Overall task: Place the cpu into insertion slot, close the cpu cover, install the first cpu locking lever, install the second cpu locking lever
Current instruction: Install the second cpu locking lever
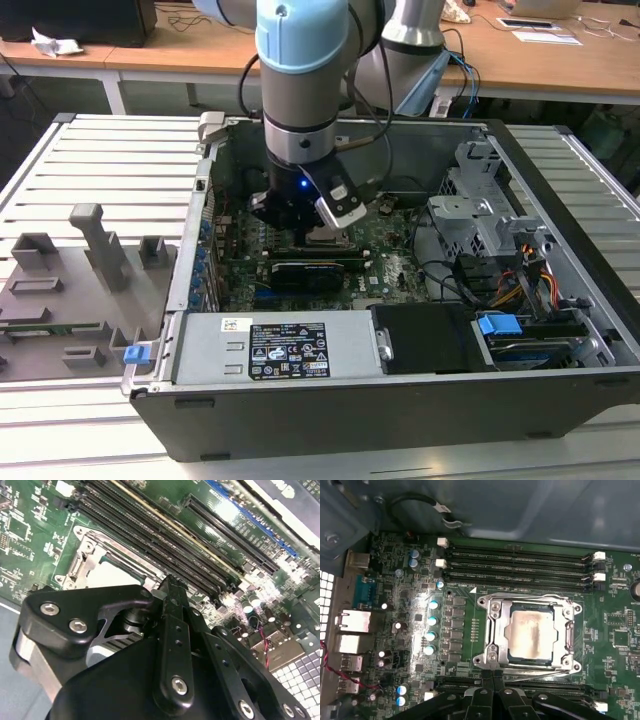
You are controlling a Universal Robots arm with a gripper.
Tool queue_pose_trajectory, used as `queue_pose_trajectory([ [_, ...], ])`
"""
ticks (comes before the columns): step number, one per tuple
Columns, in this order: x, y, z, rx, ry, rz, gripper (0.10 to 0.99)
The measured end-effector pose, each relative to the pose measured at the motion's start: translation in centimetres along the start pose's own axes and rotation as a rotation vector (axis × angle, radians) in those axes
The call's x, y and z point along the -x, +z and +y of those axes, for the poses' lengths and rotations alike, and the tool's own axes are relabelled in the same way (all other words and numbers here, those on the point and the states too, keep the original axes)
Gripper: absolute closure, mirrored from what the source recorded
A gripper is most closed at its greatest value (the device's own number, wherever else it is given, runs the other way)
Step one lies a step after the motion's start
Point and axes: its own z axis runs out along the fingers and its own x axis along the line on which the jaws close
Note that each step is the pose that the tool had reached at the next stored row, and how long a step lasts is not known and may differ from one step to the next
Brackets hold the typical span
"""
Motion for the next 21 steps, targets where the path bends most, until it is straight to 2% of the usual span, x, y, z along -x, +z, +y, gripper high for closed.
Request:
queue_pose_trajectory([
  [3,-0.09,0.1,-0.19,0.004,0.0,-0.0003,0.98],
  [5,-0.17,0.29,-0.34,0.011,0.001,-0.0007,0.98],
  [9,-0.27,0.49,-0.57,0.037,0.001,-0.0026,0.98],
  [15,-0.64,1.23,-0.76,0.053,0.002,-0.0047,0.98],
  [21,-0.68,1.74,-0.89,0.083,0.003,-0.0067,0.98],
])
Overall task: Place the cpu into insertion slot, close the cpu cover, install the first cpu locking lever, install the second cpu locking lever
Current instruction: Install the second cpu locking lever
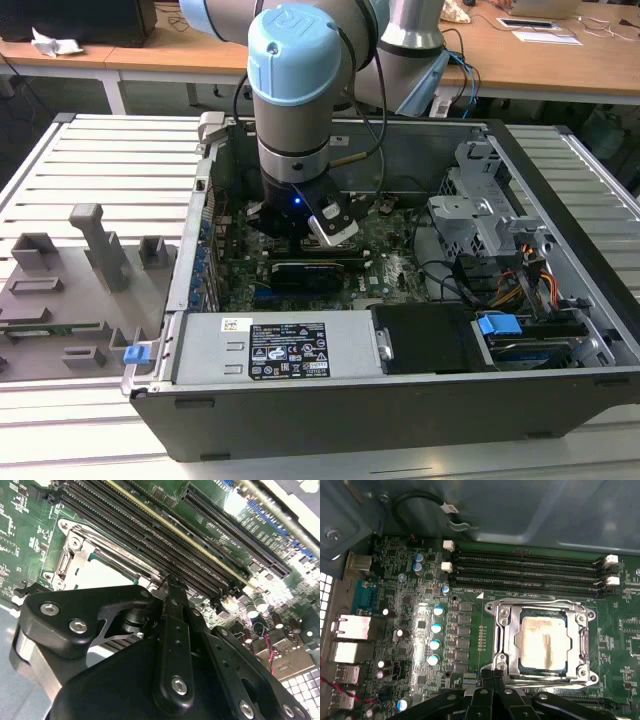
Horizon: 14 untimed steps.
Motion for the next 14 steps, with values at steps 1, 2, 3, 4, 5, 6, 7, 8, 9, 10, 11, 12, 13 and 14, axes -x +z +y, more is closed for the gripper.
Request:
queue_pose_trajectory([
  [1,-0.01,0.14,-0.05,0.006,0.0,-0.0005,0.98],
  [2,-0.02,0.32,-0.1,0.011,0.0,-0.0013,0.98],
  [3,-0.05,0.39,-0.13,0.014,0.001,-0.0011,0.98],
  [4,-0.08,0.43,-0.14,0.017,0.001,-0.0012,0.98],
  [5,-0.14,0.45,-0.14,0.021,0.001,-0.0015,0.98],
  [6,-0.18,0.46,-0.13,0.024,0.001,-0.0018,0.98],
  [7,-0.21,0.46,-0.13,0.025,0.001,-0.002,0.98],
  [8,-0.22,0.45,-0.13,0.025,0.001,-0.0021,0.98],
  [9,-0.23,0.41,-0.13,0.025,0.001,-0.0021,0.98],
  [10,-0.24,0.19,-0.08,0.025,0.001,-0.0022,0.98],
  [11,-0.23,0.03,-0.04,0.025,0.001,-0.0023,0.98],
  [12,-0.23,-0.14,-0.01,0.025,0.001,-0.0022,0.98],
  [13,-0.22,-0.29,0.02,0.025,0.001,-0.0022,0.98],
  [14,-0.22,-0.36,0.03,0.025,0.001,-0.0022,0.98],
])
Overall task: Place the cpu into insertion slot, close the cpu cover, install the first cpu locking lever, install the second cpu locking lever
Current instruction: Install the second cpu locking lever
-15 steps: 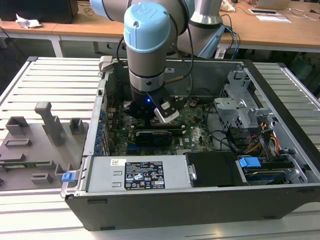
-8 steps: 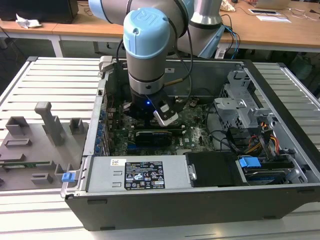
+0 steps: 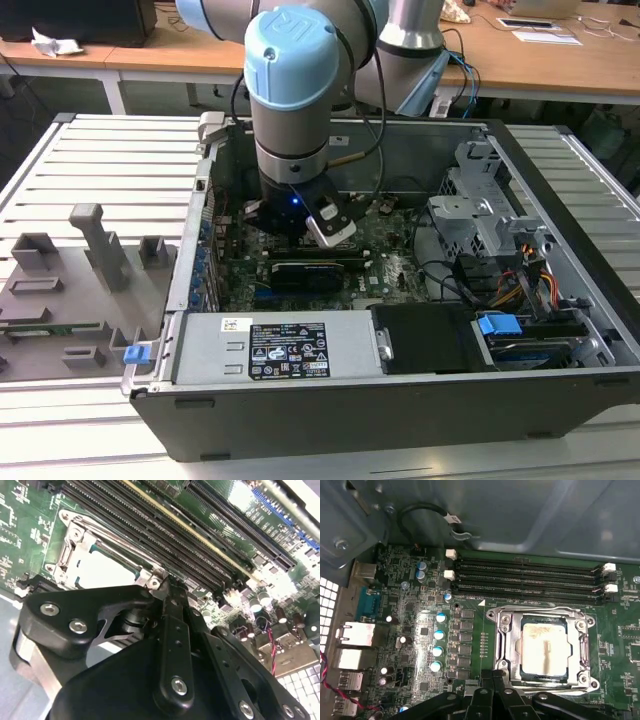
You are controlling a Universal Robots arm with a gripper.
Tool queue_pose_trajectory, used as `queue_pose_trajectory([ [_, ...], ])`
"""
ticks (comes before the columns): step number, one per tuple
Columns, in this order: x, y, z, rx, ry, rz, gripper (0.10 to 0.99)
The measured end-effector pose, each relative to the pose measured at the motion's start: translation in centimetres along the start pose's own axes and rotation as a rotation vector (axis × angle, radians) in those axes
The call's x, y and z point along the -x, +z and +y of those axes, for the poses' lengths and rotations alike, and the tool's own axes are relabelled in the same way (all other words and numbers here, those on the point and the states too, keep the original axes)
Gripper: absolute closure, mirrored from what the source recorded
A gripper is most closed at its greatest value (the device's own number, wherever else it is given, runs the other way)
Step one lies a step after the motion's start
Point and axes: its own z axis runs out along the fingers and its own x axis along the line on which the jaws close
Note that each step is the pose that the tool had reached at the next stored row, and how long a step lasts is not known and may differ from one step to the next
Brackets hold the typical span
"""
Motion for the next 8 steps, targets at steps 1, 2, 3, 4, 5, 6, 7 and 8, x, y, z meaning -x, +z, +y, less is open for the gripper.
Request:
queue_pose_trajectory([
  [1,0.0,-0.07,0.02,0.0,0.0,0.0001,0.98],
  [2,0.01,-0.16,0.04,0.0,0.0,0.0,0.98],
  [3,0.01,-0.26,0.06,0.0,0.0,0.0001,0.98],
  [4,0.02,-0.46,0.11,0.0,0.0,0.0001,0.98],
  [5,0.04,-0.69,0.16,0.0,0.0,0.0001,0.98],
  [6,0.05,-0.9,0.21,0.0,0.0,0.0001,0.98],
  [7,0.06,-0.95,0.23,0.0,0.0,-0.0001,0.98],
  [8,0.06,-0.95,0.23,0.0,0.0,-0.0002,0.98],
])
